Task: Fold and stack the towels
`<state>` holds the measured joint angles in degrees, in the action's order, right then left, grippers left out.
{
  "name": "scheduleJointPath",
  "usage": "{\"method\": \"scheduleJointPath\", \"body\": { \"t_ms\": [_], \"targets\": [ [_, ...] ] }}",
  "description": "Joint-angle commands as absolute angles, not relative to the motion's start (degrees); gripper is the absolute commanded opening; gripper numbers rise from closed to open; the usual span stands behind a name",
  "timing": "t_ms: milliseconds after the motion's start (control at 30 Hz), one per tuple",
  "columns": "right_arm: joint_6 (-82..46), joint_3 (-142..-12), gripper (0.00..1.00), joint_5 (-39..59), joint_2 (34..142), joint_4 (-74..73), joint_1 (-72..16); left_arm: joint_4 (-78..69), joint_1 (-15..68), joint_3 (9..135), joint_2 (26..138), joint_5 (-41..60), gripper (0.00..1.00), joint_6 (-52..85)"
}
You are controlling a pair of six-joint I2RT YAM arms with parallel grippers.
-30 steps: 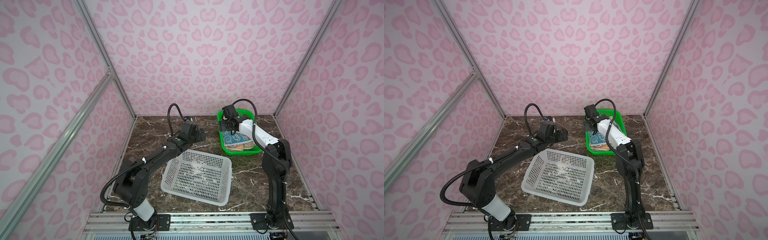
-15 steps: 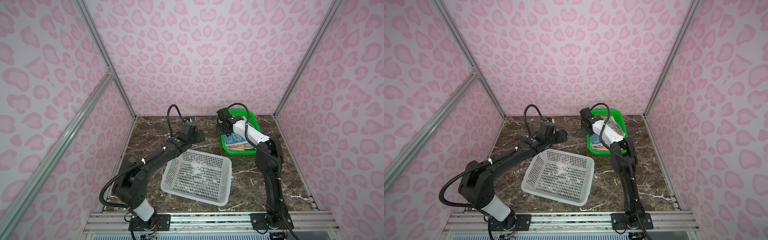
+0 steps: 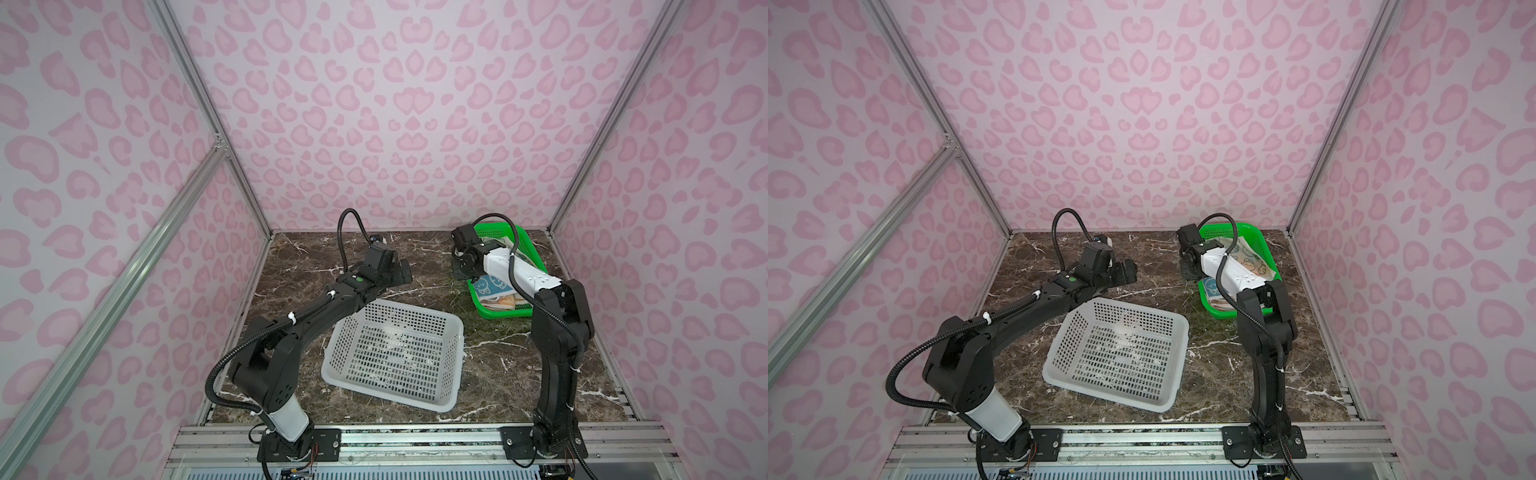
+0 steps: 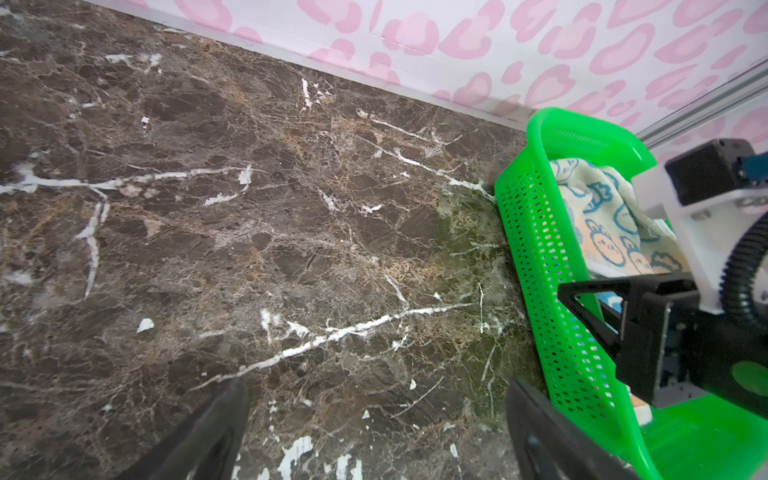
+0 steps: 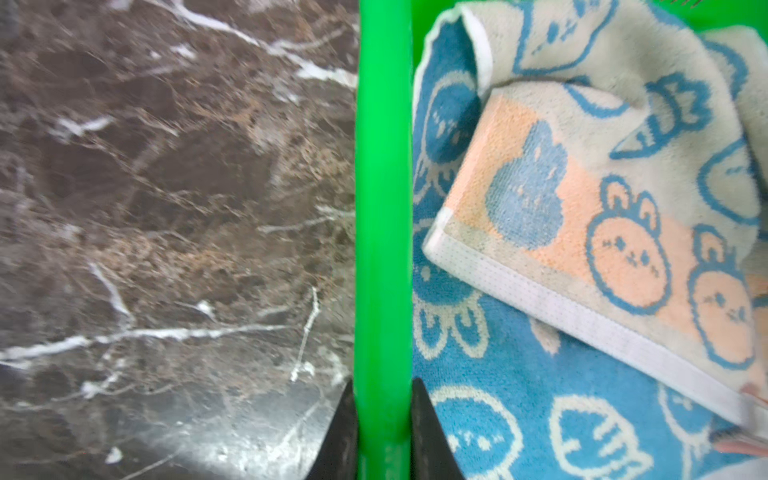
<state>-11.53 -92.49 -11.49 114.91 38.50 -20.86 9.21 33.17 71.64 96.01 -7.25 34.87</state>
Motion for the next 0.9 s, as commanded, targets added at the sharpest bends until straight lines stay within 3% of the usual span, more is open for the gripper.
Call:
{"method": "scheduleJointPath", "body": {
  "t_ms": [0,367,867],
  "targets": [
    [-10.7,-88.0,0.01,-15.2,112.6,37.3,-19.8,7.6,33.2,72.7,96.9,-6.2,0.97,35.8],
    [-6.7,-75.3,0.0,-22.8,108.0,34.7,-18.3,7.0,33.9,73.9,99.3,-4.6,0.97,37.1],
    [-1.4,-74.1,0.0,-29.5,107.4,34.8,-18.9,6.9,34.7,75.1,100.6,-3.3,0.98,37.5]
  ]
}}
